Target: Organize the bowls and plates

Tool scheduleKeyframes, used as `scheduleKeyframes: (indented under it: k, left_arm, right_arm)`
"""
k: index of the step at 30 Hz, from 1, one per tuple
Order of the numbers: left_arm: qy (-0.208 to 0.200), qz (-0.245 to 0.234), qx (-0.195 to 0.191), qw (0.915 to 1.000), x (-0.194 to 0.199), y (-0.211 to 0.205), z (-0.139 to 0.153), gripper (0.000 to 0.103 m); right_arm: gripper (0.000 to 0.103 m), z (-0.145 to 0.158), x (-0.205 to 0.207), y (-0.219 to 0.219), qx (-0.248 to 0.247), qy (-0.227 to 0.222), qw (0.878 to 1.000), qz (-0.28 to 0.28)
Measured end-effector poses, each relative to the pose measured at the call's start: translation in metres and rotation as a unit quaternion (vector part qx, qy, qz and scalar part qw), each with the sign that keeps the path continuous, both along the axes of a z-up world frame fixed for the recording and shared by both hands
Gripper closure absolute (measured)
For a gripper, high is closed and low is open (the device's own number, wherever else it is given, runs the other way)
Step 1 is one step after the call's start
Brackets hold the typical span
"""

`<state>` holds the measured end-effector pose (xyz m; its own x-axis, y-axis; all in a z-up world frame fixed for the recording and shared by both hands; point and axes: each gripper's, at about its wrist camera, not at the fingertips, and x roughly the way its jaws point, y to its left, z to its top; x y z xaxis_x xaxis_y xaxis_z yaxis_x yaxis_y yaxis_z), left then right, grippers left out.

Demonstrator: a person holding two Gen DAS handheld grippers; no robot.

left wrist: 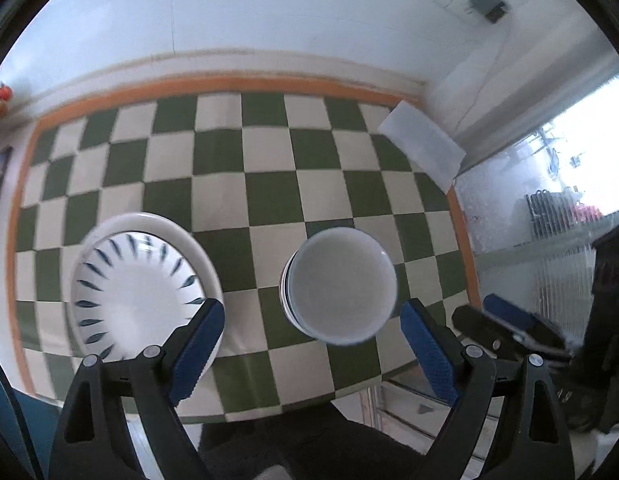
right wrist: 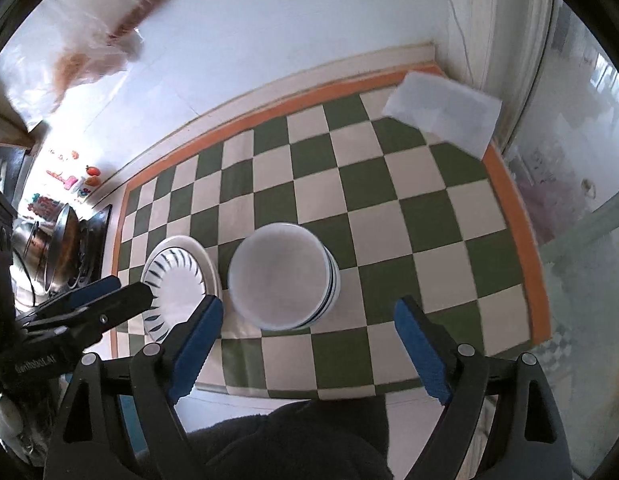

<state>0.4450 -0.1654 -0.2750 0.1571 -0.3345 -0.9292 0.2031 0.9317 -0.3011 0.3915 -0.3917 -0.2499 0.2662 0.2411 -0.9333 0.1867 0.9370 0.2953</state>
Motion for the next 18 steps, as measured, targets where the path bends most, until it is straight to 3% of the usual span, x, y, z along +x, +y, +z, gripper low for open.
scheduleKeyframes:
  k: [5, 9, 17, 18]
  left_arm:
    - [0.061, -0.007, 0.002, 0.9981, 0.03, -0.009, -0.051, 0.015]
    - [0.101, -0.008, -0.007, 0.9948, 0.045, -0.013, -0.082, 0.023]
    - [0.158, -0.023, -0.021, 0.9869, 0.061, -0.021, -0.124, 0.063]
    - [0.162, -0.023, -0.023, 0.9863, 0.062, -0.021, -0.127, 0.063]
  right_arm:
    - [0.013, -0.053, 0.017, -0.006, 0.037, 0.041, 0.998, -0.013]
    - [0.014, -0.094, 0.027, -0.01, 0.075, 0.07, 0.994, -0.029]
    - [0.017, -0.158, 0.043, -0.011, 0.154, 0.112, 0.981, -0.048]
    - [0.019, -0.166, 0.044, -0.01, 0.164, 0.118, 0.978, -0.052]
